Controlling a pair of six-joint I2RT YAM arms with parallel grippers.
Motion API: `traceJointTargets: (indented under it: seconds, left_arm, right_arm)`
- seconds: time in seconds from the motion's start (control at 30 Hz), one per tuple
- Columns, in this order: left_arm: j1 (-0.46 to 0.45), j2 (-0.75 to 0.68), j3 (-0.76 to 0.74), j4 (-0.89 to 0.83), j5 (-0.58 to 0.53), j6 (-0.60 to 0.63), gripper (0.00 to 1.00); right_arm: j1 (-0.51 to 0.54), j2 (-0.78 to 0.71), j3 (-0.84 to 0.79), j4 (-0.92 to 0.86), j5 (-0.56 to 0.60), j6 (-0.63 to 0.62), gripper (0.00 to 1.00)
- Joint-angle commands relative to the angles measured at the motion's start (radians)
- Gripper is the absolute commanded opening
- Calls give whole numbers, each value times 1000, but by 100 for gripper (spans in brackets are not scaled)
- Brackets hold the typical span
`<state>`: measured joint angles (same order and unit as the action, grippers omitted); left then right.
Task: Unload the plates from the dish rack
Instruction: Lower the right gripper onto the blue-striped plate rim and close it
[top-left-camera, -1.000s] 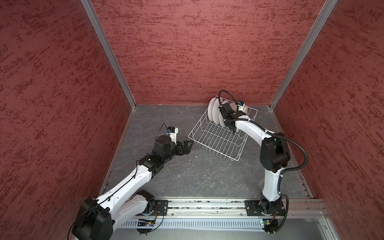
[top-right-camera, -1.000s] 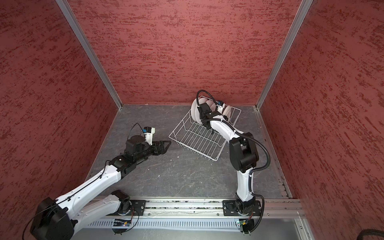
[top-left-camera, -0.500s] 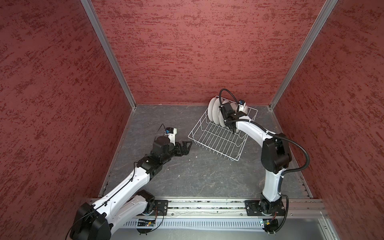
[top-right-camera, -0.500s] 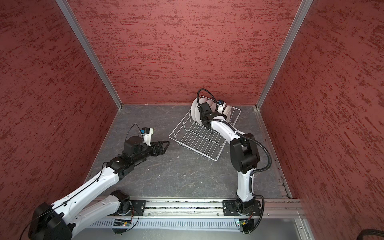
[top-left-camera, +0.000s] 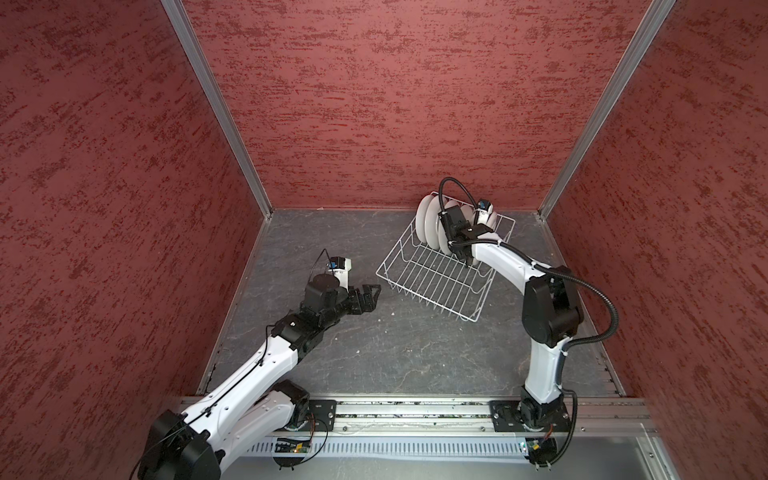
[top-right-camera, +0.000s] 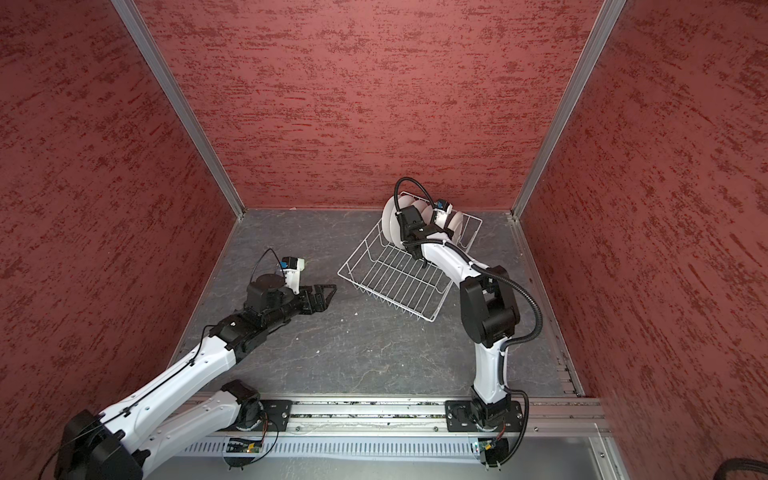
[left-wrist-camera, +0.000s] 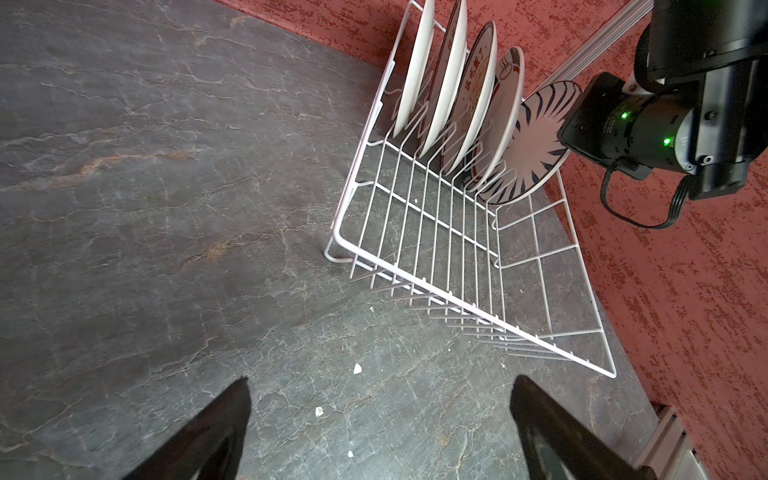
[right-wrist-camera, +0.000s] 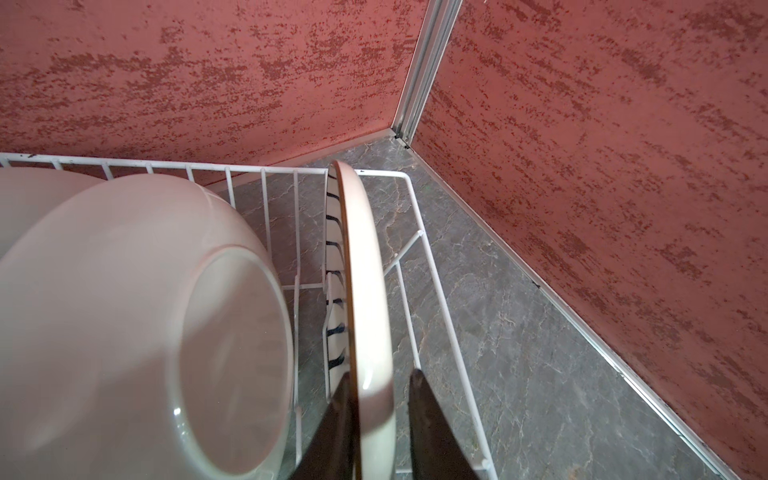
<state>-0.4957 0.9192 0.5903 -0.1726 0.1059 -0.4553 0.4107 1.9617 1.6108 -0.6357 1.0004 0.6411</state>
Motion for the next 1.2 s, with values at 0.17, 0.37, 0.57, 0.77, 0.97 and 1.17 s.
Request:
traceJointTargets:
  seconds: [0.17, 0.37, 0.57, 0.77, 0.97, 1.17]
  left_arm:
    - [-9, -1, 20, -42, -48, 39, 97]
    - [-10, 19, 26, -67, -69, 69, 97]
    - [-11, 21, 23, -67, -71, 72, 97]
    - [-10, 21, 33, -75, -81, 85, 97]
    - [-11, 20, 36, -80, -81, 91, 98]
    - [-11, 18, 35, -72, -80, 89, 98]
  right_arm:
    - [-1, 6, -12, 38, 68, -18, 15]
    - [4, 24, -3, 30, 85, -23, 8]
    - [13, 52, 32, 17, 96, -51, 0]
    - [33, 77, 79, -24, 143, -73, 0]
    - [50, 81, 109, -58, 200, -80, 0]
    - [68, 61, 106, -54, 266, -90, 0]
